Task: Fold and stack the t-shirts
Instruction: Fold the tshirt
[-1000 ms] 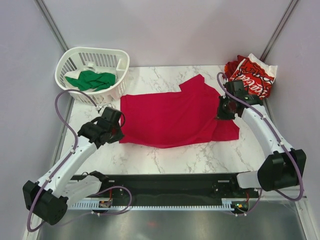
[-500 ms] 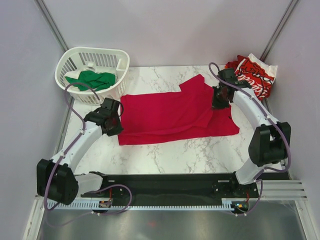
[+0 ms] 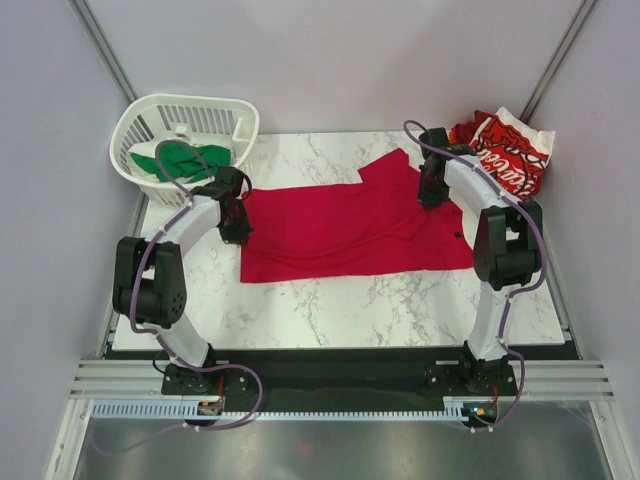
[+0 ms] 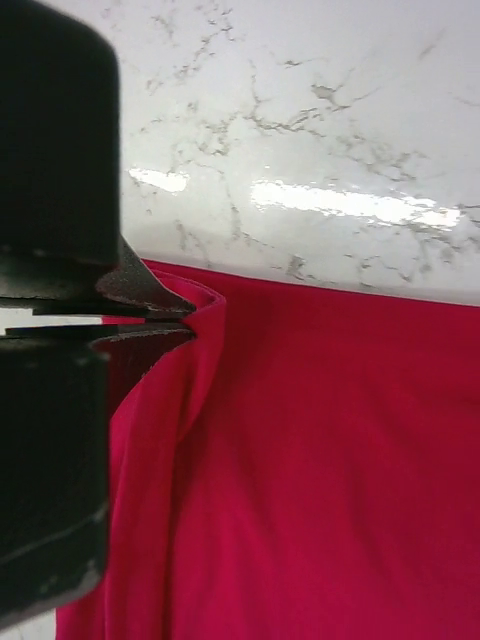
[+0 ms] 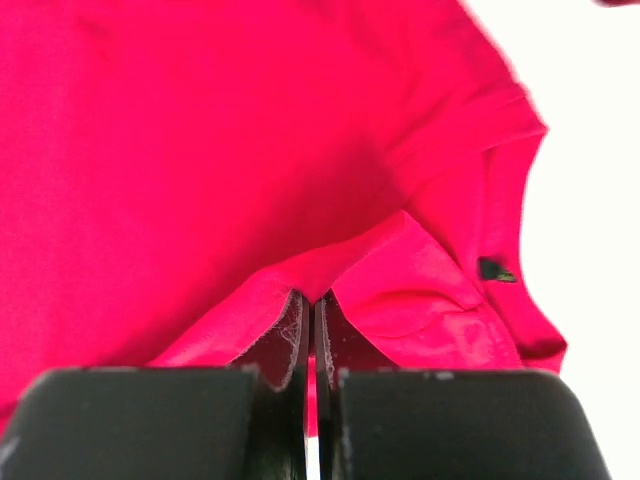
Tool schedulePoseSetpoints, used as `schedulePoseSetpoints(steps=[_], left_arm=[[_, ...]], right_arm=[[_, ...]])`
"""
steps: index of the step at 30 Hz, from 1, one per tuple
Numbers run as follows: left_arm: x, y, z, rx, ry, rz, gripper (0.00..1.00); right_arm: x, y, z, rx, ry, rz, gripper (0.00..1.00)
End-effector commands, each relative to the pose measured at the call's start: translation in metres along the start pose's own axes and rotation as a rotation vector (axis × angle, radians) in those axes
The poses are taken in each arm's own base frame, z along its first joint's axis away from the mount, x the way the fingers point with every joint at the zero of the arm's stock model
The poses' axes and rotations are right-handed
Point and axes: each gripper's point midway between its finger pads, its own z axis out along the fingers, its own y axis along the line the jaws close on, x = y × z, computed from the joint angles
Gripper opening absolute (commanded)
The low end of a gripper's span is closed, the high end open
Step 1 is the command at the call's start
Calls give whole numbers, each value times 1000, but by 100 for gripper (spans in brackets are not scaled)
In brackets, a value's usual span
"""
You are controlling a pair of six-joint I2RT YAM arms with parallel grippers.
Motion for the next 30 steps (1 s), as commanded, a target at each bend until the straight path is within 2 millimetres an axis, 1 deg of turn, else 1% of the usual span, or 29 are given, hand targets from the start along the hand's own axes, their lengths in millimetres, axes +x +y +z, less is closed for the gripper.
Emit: schedulePoseSetpoints(steps=[1,5,6,8,9,10,11,12,13,14,15,16,17,19,20,21,22,23,24,25,26,27,28,29,30], left_arm=[[-29,-11,-7,60,-57,42,3],[-31,-8,-4,40,-58,44,3],[-29,-7,2,35,-41,41,4],[-26,-6,8,31,-21,38,6],[-27,-5,10,26,-22,38,14],[-26,-3,15,17,-7,34,18],[-28,-2,16,16,-6,33,22],[-29,1,16,7,-7,30,31],[-32,3,11,1,-17,25,34],[-34,6,7,-9,-30,22,39],[-37,10,0,-32,-56,16,49],[-40,12,-6,-40,-78,14,52],[-47,18,-21,-60,-130,6,57],[-51,20,-36,-72,-177,4,59],[-53,21,-54,-65,-223,-5,59],[-52,25,-61,-78,-242,-11,61],[-48,24,-67,-68,-258,-18,61],[-42,24,-71,-54,-260,-27,61],[-26,23,-75,-13,-248,-62,61],[-19,21,-75,10,-243,-78,61],[3,20,-66,33,-197,-93,61],[8,19,-72,57,-212,-97,61],[14,16,-70,73,-216,-94,61],[30,18,-63,75,-186,-100,61],[35,17,-60,86,-181,-103,61]], right_arm=[[-24,-21,-16,95,-72,39,0],[-36,-20,-23,80,-108,36,0],[-36,-19,-19,78,-101,33,1],[-37,-15,-15,59,-93,31,7],[-34,-13,-6,59,-74,27,15],[-35,-13,-2,61,-69,27,20],[-39,-13,-1,66,-75,32,30],[-38,-14,4,77,-68,29,53],[-41,-15,5,86,-72,31,63],[-51,-15,-1,93,-99,40,74],[-57,-21,-4,119,-110,47,88],[-61,-21,-10,121,-122,46,92],[-74,-19,-23,107,-159,54,96],[-83,-19,-41,93,-193,63,98],[-83,-18,-47,86,-200,67,98],[-84,-20,-67,73,-233,82,98],[-85,-20,-75,64,-260,95,98],[-64,-23,-66,67,-223,89,98],[-61,-26,-89,34,-274,110,98],[-50,-22,-92,-12,-272,133,98],[-27,-25,-89,-45,-269,142,98],[-15,-25,-85,-76,-256,157,98],[-5,-16,-83,-147,-246,180,98],[25,-19,-74,-162,-201,185,98],[38,-14,-72,-200,-182,188,98]])
